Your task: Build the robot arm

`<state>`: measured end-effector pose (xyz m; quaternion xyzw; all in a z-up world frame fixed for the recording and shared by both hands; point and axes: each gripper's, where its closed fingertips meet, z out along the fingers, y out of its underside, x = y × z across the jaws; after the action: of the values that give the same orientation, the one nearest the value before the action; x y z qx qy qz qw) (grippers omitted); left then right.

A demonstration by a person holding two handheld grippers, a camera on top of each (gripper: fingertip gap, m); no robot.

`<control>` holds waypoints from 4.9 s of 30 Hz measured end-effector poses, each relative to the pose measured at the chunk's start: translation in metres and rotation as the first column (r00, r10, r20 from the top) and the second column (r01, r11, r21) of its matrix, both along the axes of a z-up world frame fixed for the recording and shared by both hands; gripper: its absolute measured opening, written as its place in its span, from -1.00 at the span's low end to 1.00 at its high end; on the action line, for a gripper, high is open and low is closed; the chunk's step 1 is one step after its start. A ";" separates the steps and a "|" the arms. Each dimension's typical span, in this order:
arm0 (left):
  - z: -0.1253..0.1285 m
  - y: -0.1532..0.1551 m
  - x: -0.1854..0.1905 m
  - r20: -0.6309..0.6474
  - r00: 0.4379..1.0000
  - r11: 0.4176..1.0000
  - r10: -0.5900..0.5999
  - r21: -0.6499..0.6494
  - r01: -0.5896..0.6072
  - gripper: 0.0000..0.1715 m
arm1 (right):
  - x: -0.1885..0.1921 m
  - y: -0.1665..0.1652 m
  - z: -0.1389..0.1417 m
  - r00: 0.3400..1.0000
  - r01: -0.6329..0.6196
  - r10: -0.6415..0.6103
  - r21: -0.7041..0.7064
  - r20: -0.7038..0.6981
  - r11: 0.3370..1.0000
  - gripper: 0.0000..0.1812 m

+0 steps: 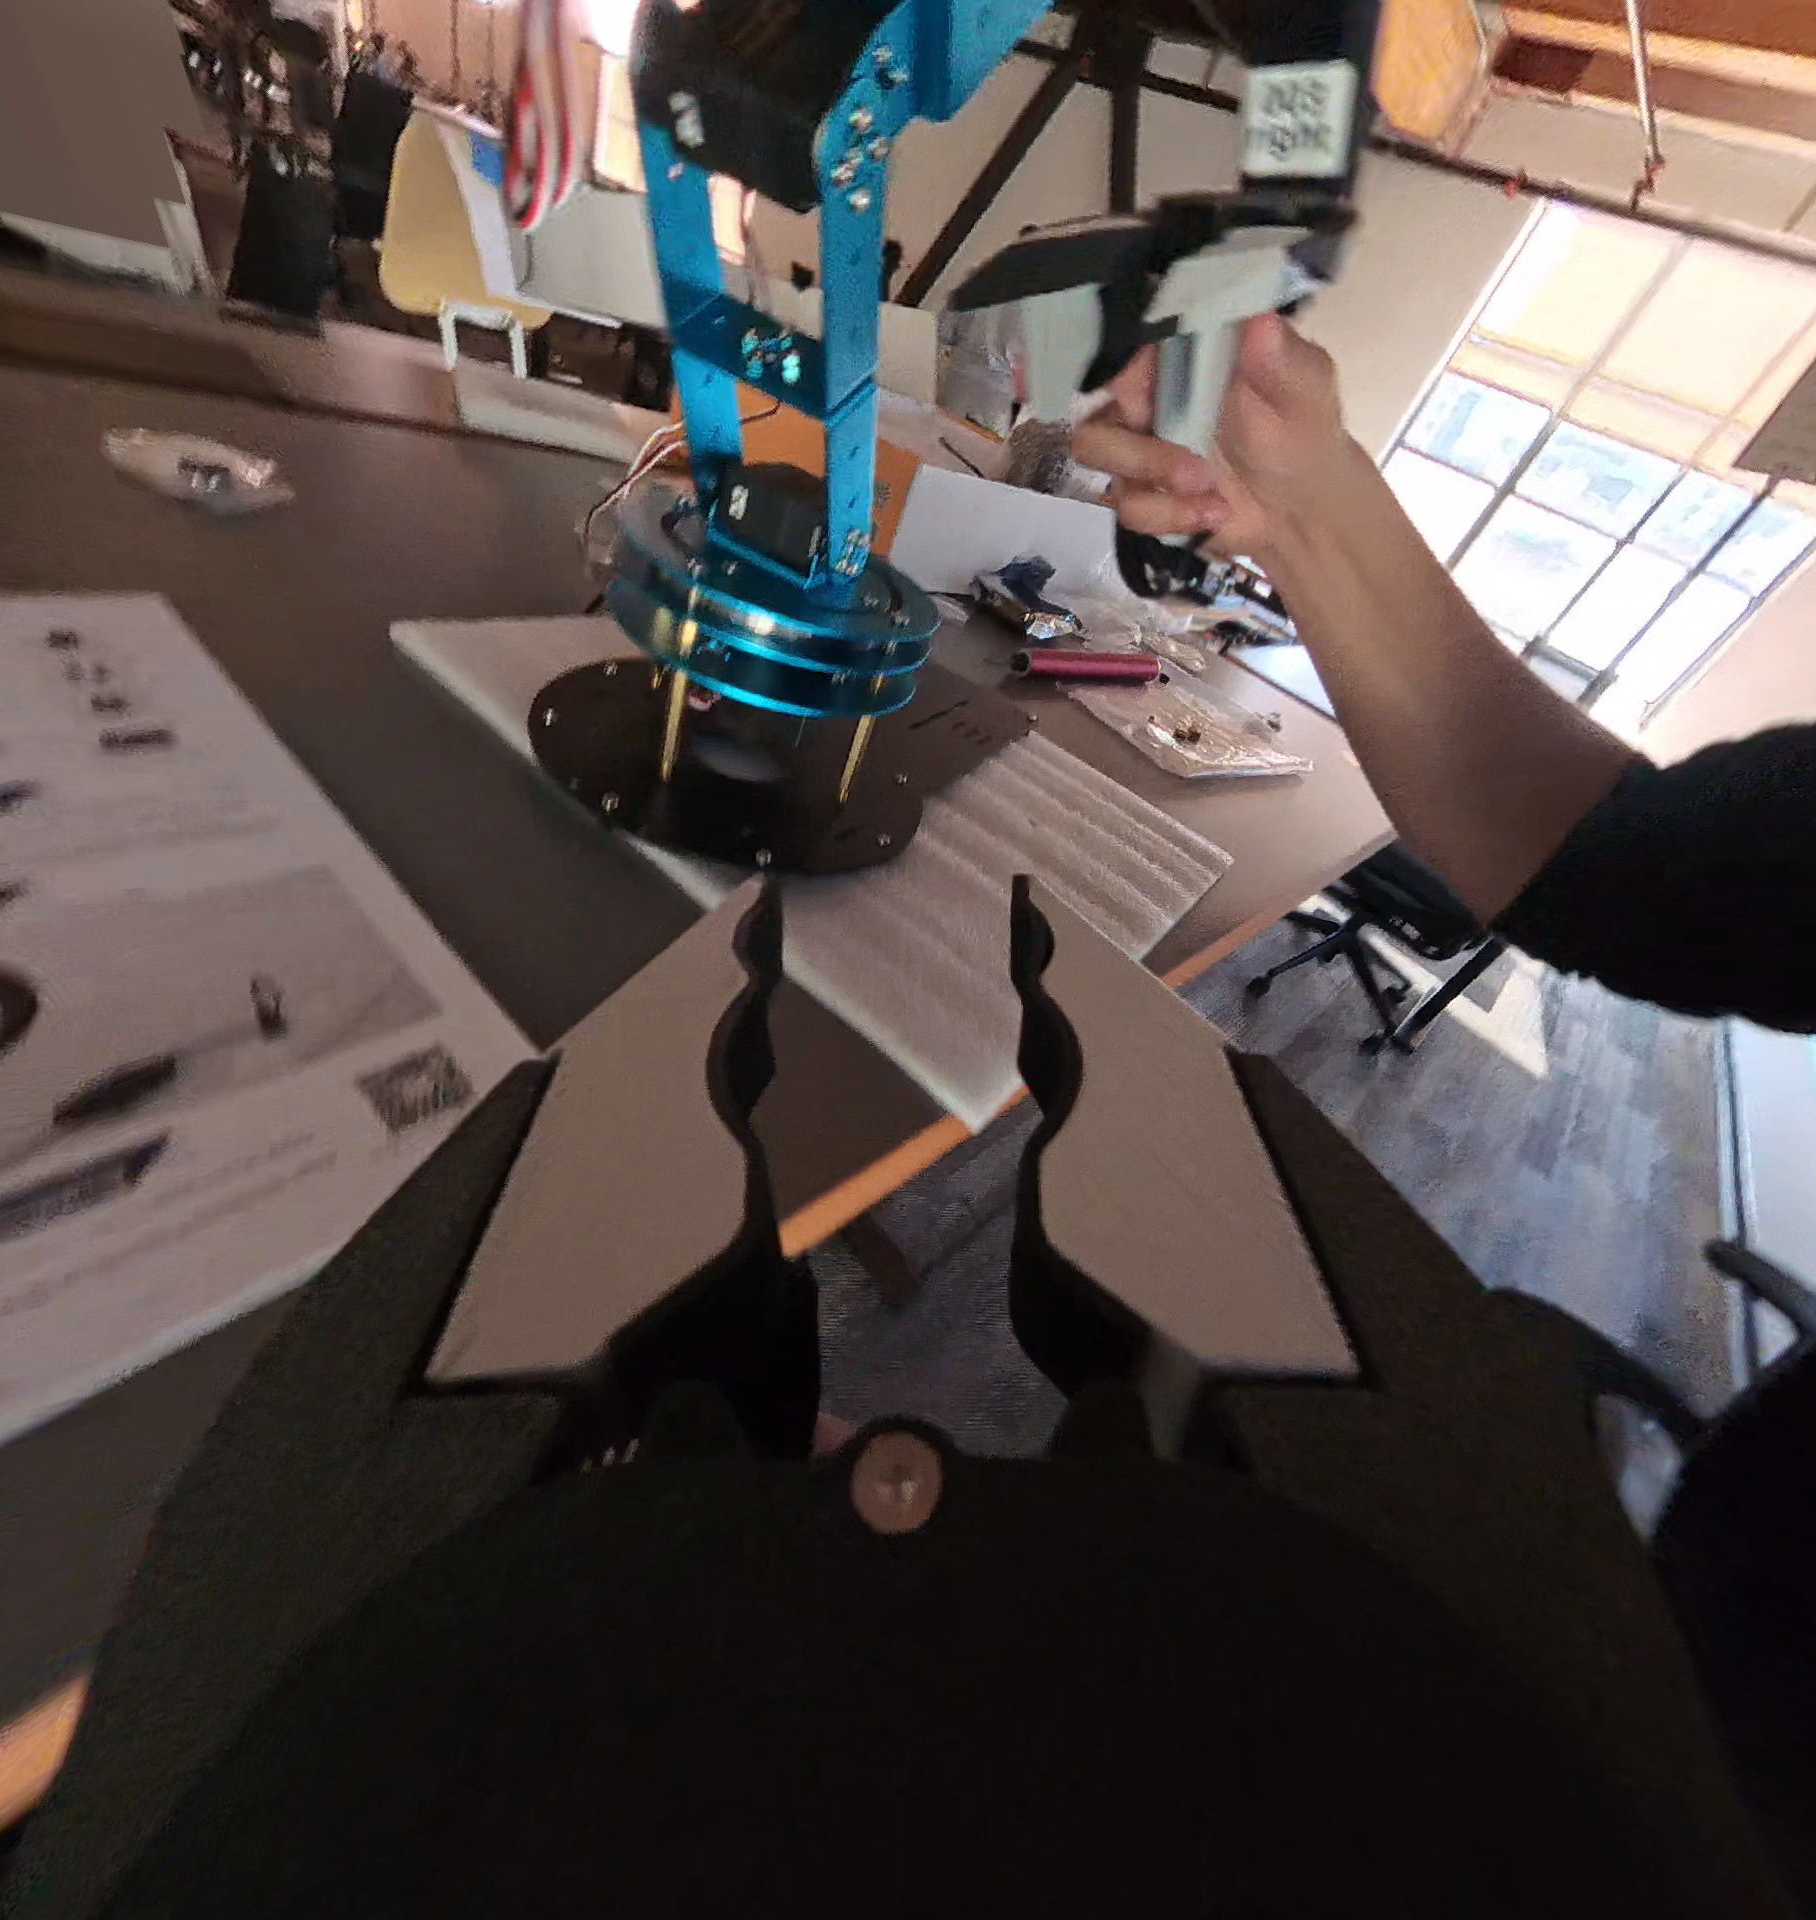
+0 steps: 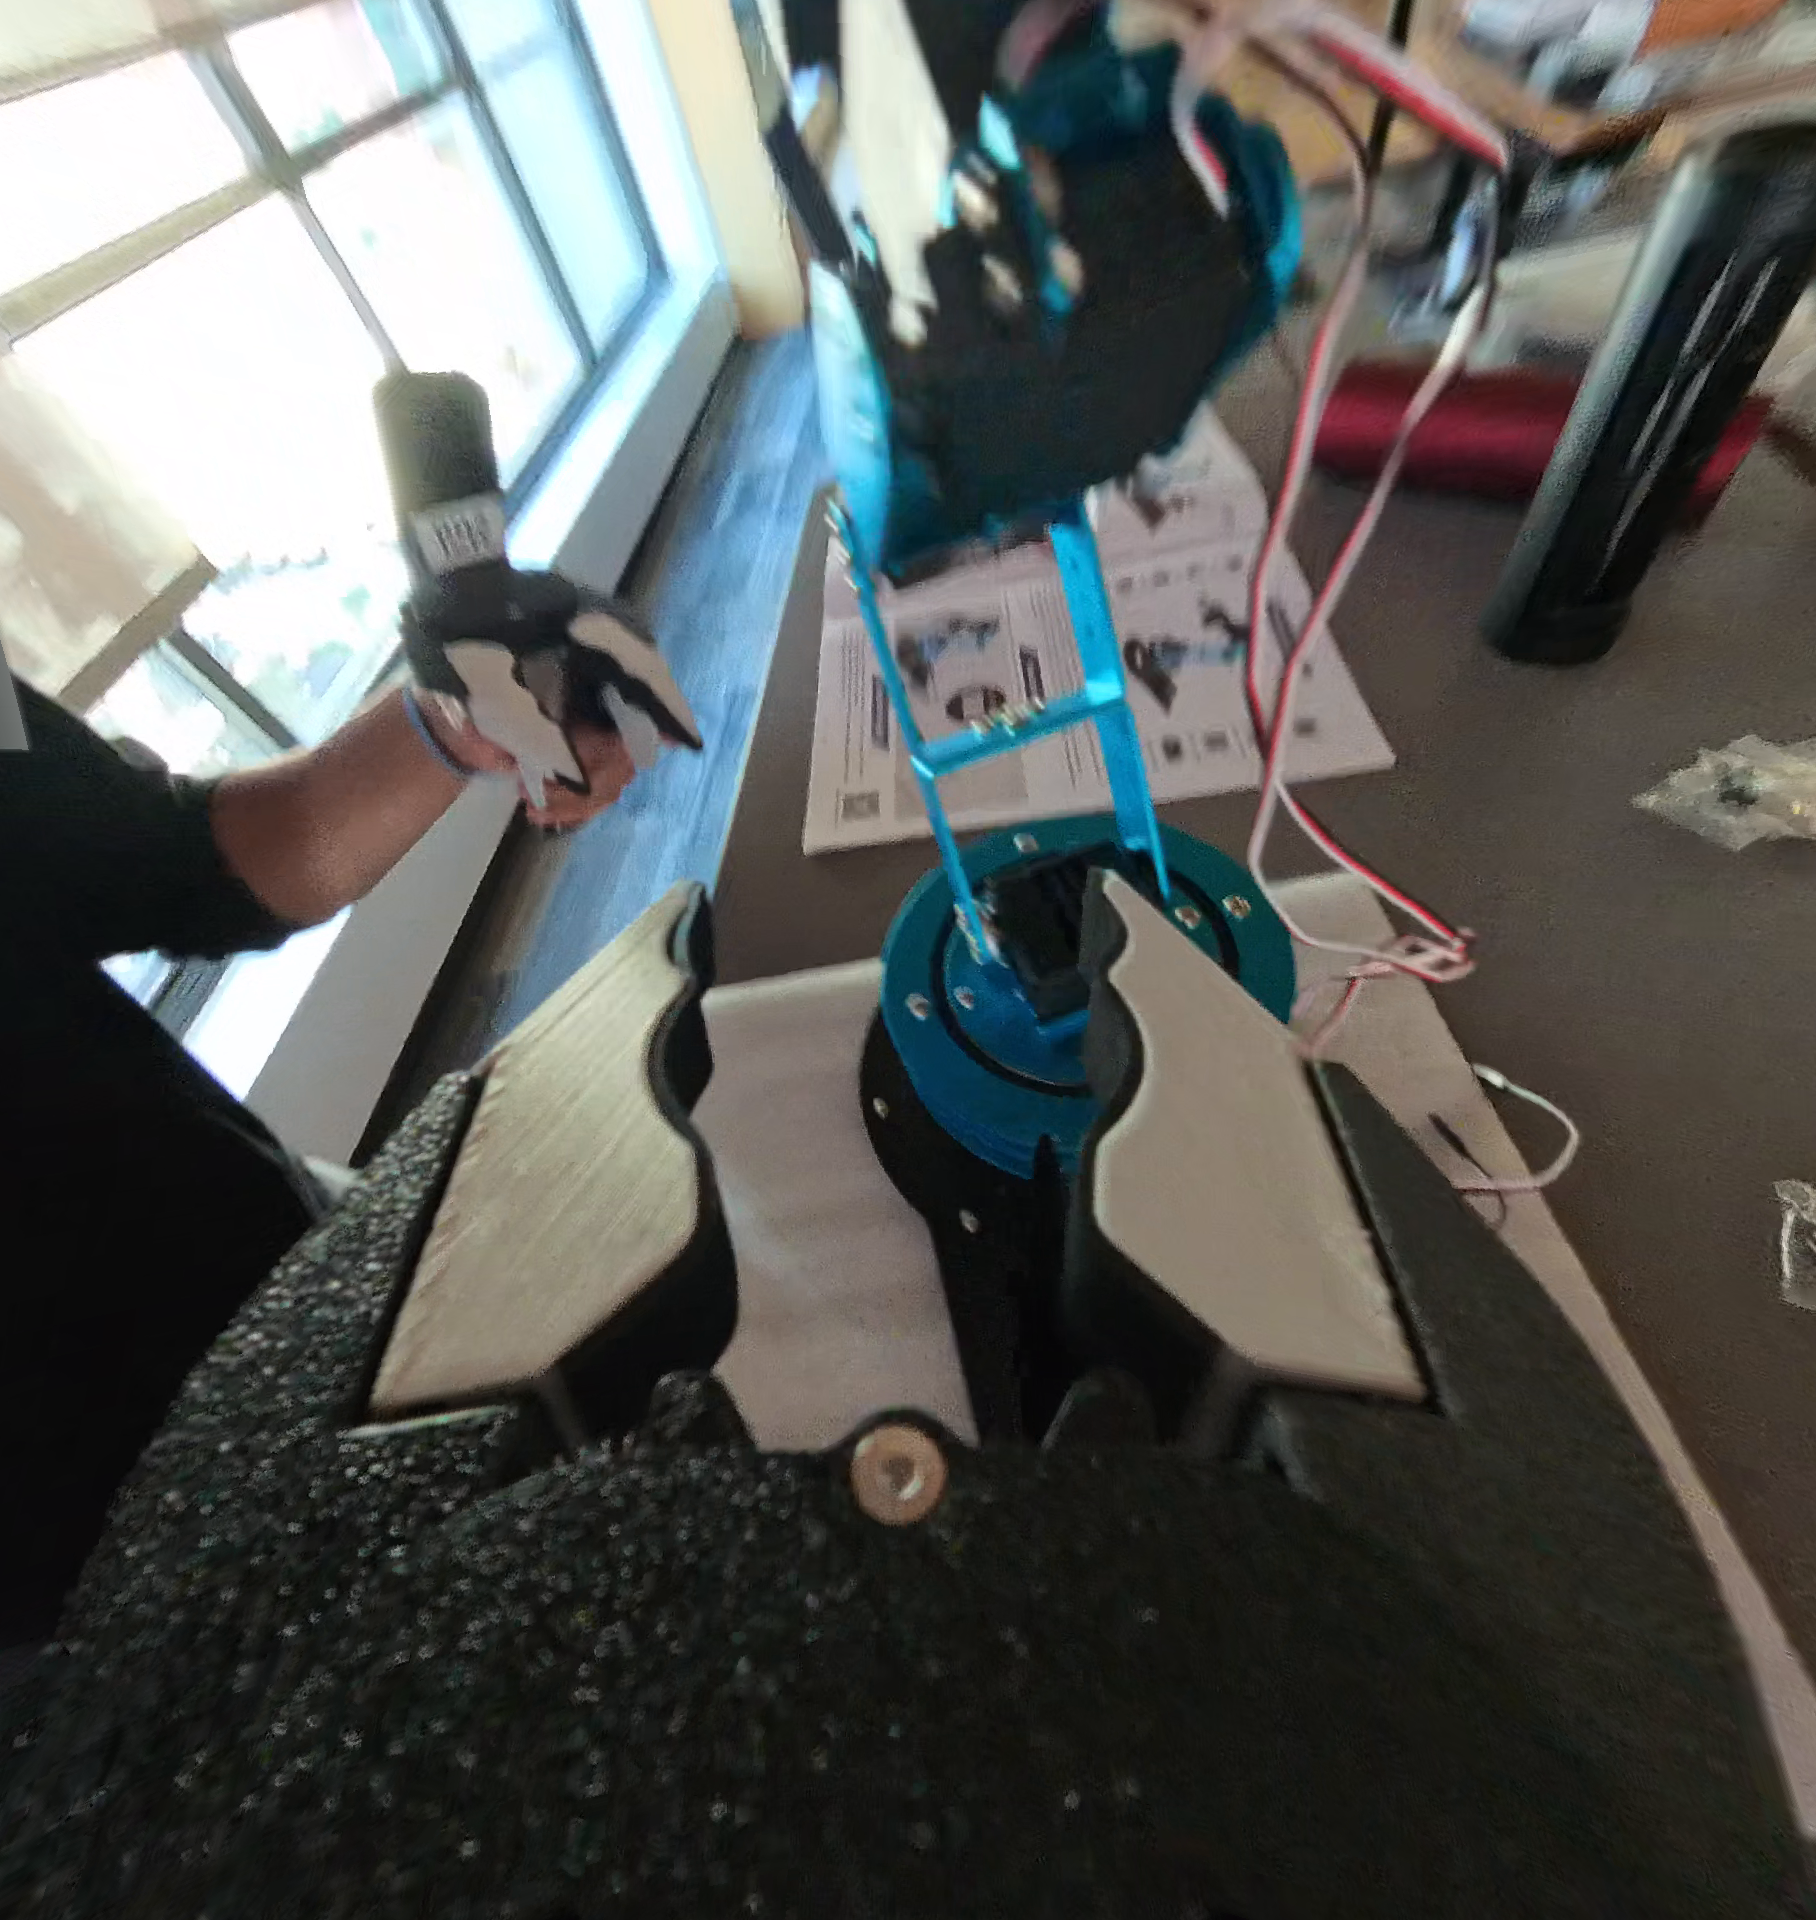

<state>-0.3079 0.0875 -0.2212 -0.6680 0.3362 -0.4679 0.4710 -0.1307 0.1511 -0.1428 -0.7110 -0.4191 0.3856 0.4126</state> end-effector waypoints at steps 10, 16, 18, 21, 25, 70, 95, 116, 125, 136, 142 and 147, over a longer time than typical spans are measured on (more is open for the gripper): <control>0.005 0.081 0.088 -0.108 0.992 0.977 -0.057 0.199 0.078 0.02 | 0.022 0.040 -0.088 0.986 0.113 -0.119 0.060 0.117 0.992 0.09; 0.016 0.112 0.128 -0.100 0.988 0.964 -0.122 0.224 0.142 0.16 | 0.017 0.038 -0.125 0.958 0.092 -0.122 0.124 0.258 0.988 0.26; 0.023 0.115 0.135 -0.059 0.986 0.961 -0.154 0.223 0.163 0.16 | 0.015 0.038 -0.130 0.958 0.091 -0.117 0.110 0.262 0.990 0.28; 0.033 0.109 0.144 -0.013 0.978 0.943 -0.207 0.262 0.203 -0.03 | 0.013 0.038 -0.130 0.966 0.081 -0.099 0.081 0.239 0.993 0.18; 0.035 0.112 0.149 -0.041 0.983 0.931 -0.181 0.314 0.185 -0.22 | 0.009 0.033 -0.132 0.969 0.037 -0.052 0.066 0.240 0.997 0.05; 0.033 0.114 0.140 -0.111 0.993 0.946 -0.049 0.315 0.082 -0.24 | -0.006 0.039 -0.139 0.955 -0.020 0.023 -0.013 0.294 1.000 0.15; 0.029 0.115 0.130 -0.111 0.989 0.947 -0.094 0.296 0.124 -0.24 | -0.012 0.035 -0.130 0.975 0.000 0.020 -0.091 0.222 0.996 0.12; 0.031 0.111 0.136 -0.109 0.973 0.926 -0.201 0.303 0.225 -0.24 | -0.006 0.026 -0.131 0.980 -0.008 0.040 -0.164 0.196 0.986 0.02; 0.030 0.109 0.137 -0.132 0.962 0.910 -0.237 0.315 0.268 -0.24 | -0.005 0.023 -0.133 0.979 -0.011 0.046 -0.172 0.201 0.985 -0.01; 0.031 0.106 0.137 -0.084 0.973 0.914 -0.216 0.333 0.232 -0.24 | -0.005 0.022 -0.132 0.978 -0.023 0.056 -0.166 0.201 0.986 -0.02; 0.030 0.099 0.135 -0.095 0.975 0.898 -0.203 0.380 0.224 -0.25 | -0.007 0.020 -0.134 0.977 -0.035 0.066 -0.156 0.201 0.987 0.01; 0.031 0.108 0.136 -0.067 0.975 0.920 -0.211 0.323 0.221 -0.24 | 0.001 0.025 -0.127 0.980 -0.002 0.033 -0.157 0.195 0.988 0.02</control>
<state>-0.1714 0.1953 -0.1902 -0.5462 0.4883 -0.4440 0.5159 -0.1295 0.1758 -0.2695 -0.7721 -0.4325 0.3486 0.3087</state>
